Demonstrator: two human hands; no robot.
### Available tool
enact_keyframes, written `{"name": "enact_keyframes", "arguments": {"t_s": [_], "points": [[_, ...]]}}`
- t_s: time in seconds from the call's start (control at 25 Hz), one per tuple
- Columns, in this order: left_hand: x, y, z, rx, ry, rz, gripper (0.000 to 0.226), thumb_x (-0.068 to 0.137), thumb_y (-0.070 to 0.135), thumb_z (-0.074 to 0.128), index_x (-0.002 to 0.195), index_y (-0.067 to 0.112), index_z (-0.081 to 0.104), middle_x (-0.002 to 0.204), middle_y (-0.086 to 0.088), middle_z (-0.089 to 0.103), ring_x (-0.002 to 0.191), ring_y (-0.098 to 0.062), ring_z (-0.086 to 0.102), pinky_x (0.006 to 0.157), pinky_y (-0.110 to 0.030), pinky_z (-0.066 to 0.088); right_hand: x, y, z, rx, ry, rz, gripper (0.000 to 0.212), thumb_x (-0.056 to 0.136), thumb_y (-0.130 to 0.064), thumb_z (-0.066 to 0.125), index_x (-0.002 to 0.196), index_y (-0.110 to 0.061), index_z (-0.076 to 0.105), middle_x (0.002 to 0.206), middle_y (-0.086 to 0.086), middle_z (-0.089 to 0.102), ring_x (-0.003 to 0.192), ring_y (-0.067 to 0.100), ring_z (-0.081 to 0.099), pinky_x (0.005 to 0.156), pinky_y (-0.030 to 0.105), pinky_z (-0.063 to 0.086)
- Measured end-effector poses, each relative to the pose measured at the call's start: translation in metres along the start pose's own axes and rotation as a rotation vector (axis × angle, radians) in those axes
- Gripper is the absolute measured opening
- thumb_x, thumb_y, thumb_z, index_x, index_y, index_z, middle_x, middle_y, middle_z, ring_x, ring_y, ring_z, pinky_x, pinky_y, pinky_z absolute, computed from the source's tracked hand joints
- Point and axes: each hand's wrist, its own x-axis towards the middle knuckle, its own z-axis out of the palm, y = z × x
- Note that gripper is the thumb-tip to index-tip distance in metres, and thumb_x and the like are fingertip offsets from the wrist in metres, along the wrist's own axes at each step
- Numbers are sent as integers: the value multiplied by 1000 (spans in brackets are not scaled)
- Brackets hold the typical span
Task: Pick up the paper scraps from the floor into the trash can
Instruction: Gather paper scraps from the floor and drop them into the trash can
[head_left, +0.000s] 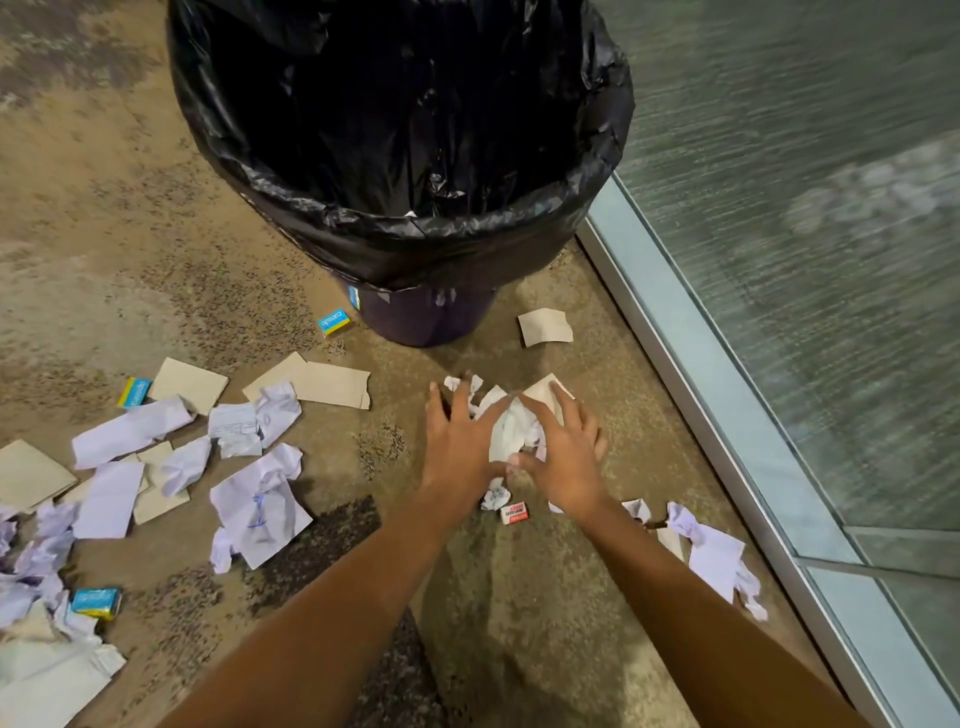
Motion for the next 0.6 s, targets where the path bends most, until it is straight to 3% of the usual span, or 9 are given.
{"name": "enact_keyframes", "arguments": {"t_s": [0.12,0.24,0.32,0.4,0.48,0.56,0.6], "points": [[-9,-3,3,-164,89,13,63,84,21,67,140,31,40,150,-6,27,140,-29,18,112,-38,32,-16,3,6,-8,128,26,59,81,-27,70,133,-37,44,153,-5,24,135,27,21,110,47,21],[-11,-7,4,-274,232,-50,38,85,3,59,120,17,63,125,-9,57,112,-26,55,87,-33,52,-29,9,9,3,162,80,44,85,-21,66,126,-29,54,150,0,33,131,28,32,105,46,30],[-10,-13,0,-275,257,-69,26,83,1,60,105,11,69,107,-10,65,88,-25,65,71,-30,52,-41,10,10,66,132,94,38,89,-40,55,123,-23,58,148,7,38,130,34,38,101,49,34],[-13,-22,-4,-350,258,-109,22,80,-3,59,94,10,71,94,-10,67,70,-25,65,61,-31,54,-60,8,17,62,126,55,63,82,-66,29,127,-28,51,147,14,39,130,40,39,101,57,35],[-21,-29,-11,-482,254,-169,25,80,-4,57,96,10,71,93,-12,67,66,-27,66,59,-38,57,-75,0,25,52,67,27,75,74,-77,22,139,-41,33,154,12,24,141,39,22,107,64,22],[-32,-33,-18,-551,290,-199,25,82,-1,60,102,9,70,95,-13,68,70,-27,66,63,-40,57,-84,-13,30,43,-85,10,74,75,-73,31,143,-52,14,157,-2,-2,144,27,-4,112,60,4],[-38,-33,-23,-572,312,-202,24,82,0,61,102,8,70,92,-13,69,71,-26,66,65,-40,57,-88,-19,35,8,-109,-42,70,80,-65,42,142,-53,12,158,-5,-5,144,25,-5,113,59,2]]}}
